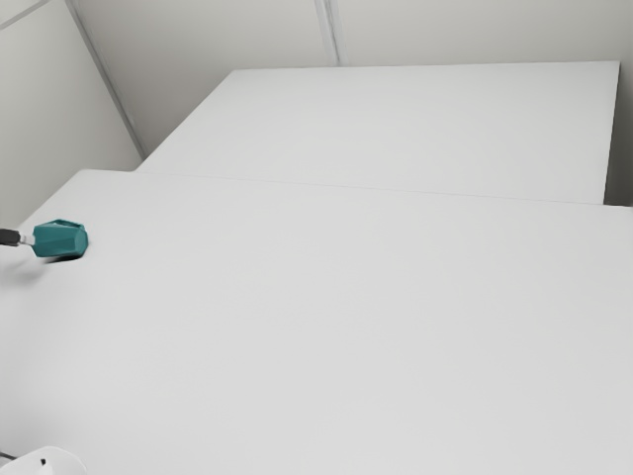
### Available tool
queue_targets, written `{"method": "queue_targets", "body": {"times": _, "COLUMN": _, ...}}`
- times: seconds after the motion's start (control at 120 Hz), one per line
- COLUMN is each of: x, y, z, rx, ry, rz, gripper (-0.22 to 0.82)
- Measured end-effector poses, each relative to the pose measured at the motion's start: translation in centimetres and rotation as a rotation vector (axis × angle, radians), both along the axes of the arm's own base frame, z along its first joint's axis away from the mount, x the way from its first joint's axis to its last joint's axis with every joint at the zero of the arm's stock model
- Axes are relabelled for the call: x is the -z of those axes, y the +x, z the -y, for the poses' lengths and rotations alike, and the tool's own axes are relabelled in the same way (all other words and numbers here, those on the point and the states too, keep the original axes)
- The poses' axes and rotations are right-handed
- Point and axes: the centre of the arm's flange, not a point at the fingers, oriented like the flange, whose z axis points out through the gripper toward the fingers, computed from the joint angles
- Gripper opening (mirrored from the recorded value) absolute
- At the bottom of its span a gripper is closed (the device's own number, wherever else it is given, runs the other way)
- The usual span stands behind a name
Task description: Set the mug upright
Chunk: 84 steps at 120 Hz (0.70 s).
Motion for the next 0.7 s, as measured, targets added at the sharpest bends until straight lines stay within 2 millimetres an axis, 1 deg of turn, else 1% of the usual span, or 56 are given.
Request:
{"method": "queue_targets", "body": {"times": 0.467, "x": 0.2, "y": -0.5, "z": 0.2, "rx": 0.070, "ry": -0.025, "rz": 0.070, "gripper": 0.60}}
{"method": "queue_targets", "body": {"times": 0.7, "x": 1.4, "y": -1.3, "z": -0.3, "rx": 0.078, "ry": -0.024, "rz": 0.084, "gripper": 0.60}}
